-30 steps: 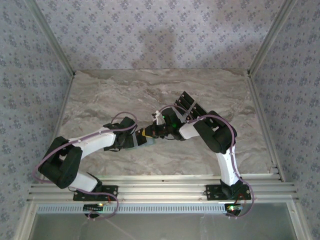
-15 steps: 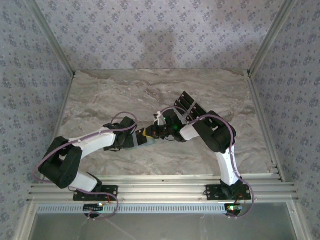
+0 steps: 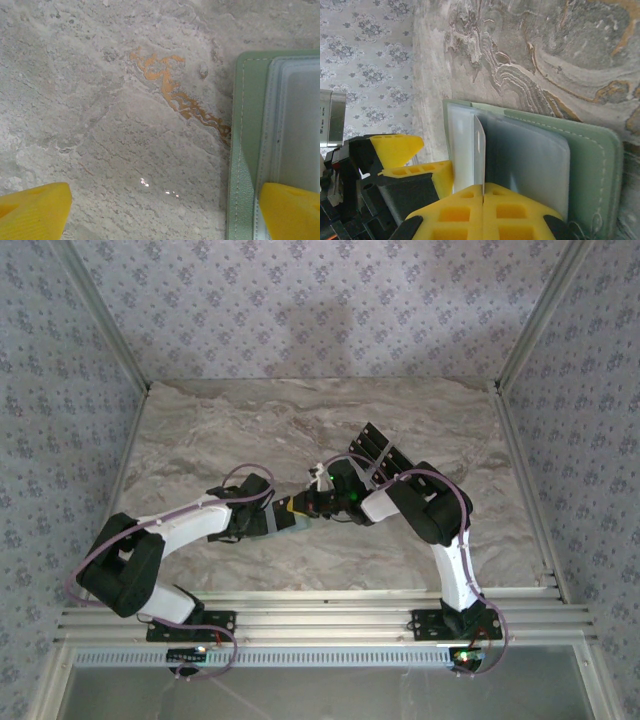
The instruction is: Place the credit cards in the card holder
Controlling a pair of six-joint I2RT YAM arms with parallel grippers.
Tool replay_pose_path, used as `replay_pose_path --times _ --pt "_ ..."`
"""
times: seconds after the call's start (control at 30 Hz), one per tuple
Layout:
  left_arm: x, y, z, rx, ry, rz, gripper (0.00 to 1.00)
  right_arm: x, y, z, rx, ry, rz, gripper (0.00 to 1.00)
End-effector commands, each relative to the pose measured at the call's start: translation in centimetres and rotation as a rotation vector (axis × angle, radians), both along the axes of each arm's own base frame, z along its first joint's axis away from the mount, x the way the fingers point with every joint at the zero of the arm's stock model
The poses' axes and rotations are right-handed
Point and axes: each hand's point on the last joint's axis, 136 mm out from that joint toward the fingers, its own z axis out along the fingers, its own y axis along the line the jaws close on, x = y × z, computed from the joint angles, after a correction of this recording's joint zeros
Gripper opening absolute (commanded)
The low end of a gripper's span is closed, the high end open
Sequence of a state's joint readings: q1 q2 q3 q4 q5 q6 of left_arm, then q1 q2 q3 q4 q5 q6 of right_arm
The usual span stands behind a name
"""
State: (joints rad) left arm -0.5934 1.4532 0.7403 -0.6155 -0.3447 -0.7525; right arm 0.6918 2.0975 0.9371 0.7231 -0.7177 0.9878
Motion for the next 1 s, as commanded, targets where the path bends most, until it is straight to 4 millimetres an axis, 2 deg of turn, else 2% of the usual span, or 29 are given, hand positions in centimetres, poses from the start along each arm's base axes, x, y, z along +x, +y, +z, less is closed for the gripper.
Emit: replay_pose_path --times 0.0,0.73,0.97 --pt "-0.7 0.8 -0.7 0.030 0.030 0.014 0.97 -0.6 -0.9 -2.8 -0.061 0.060 -0.029 0.00" --pt "-0.7 0.7 -0.9 0.031 0.034 0.012 0.97 -1.8 -0.2 -4.1 -0.062 0.126 -0.022 0.00" --pt "-0.6 0.7 -0.8 0.030 0.031 0.011 0.97 -1.9 -0.5 -4.4 -0.067 0.132 -0.024 0.00"
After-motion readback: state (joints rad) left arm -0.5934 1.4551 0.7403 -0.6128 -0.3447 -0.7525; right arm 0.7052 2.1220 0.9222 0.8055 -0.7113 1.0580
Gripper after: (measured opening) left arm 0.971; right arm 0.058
